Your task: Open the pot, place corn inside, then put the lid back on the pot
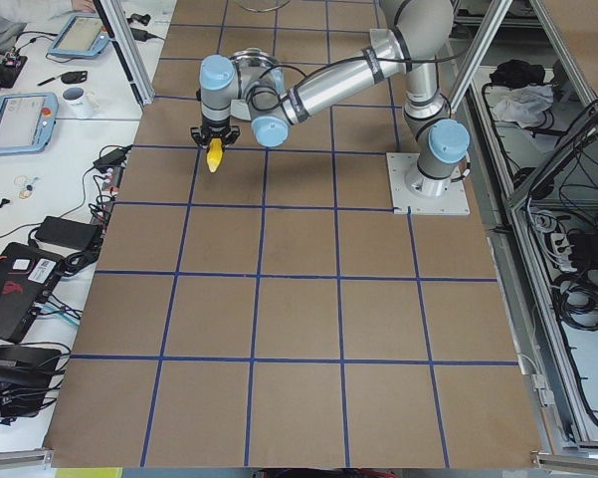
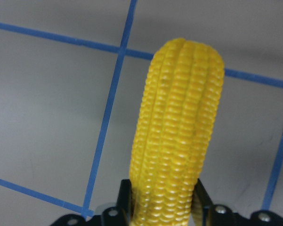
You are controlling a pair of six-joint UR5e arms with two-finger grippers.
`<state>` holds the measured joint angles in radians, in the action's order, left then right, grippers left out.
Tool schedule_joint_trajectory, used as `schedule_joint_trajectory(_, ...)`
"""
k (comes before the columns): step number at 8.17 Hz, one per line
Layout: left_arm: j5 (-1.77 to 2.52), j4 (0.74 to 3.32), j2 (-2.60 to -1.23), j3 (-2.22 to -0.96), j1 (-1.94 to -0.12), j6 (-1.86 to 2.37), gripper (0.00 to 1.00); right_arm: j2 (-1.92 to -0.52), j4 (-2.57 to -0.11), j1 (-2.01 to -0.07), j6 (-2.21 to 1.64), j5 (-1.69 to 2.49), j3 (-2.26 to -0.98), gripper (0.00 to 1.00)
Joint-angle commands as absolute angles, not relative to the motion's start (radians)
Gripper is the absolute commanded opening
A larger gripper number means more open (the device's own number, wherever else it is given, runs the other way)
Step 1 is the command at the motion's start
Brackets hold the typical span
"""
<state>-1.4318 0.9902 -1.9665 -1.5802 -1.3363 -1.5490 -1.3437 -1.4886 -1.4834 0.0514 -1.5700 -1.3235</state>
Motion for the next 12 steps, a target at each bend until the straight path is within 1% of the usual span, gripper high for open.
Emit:
schedule_joint_trajectory(1, -1.436, 1.112, -1.809, -1.578, -1.481, -1.439, 0.00, -1.339, -1.488, -1.470, 0.081, -1.560, -1.327, 0.10)
schedule_joint_trajectory(3, -1.424, 1.100, -1.802, -1.578, -1.599, -1.279, 0.00, -1.339, -1.485, -1.468, 0.081, -1.559, -1.328, 0.08)
schedule_joint_trajectory(5, -1.416, 1.033, -1.822, -1.586, -1.698, -1.139, 0.00, -1.339, -1.488, -1.468, 0.081, -1.559, -1.328, 0.08)
schedule_joint_trajectory(8, -1.376, 0.855, -1.936, -1.582, -1.814, -1.030, 0.00, -1.339, -1.488, -1.468, 0.081, -1.557, -1.328, 0.07)
schedule_joint_trajectory(10, -1.378, 0.818, -1.956, -1.589, -1.832, -1.028, 0.00, -1.339, -1.488, -1.468, 0.081, -1.554, -1.328, 0.07)
schedule_joint_trajectory(12, -1.384, 0.816, -2.014, -1.589, -1.832, -1.029, 0.00, -1.339, -1.488, -1.468, 0.081, -1.554, -1.328, 0.07)
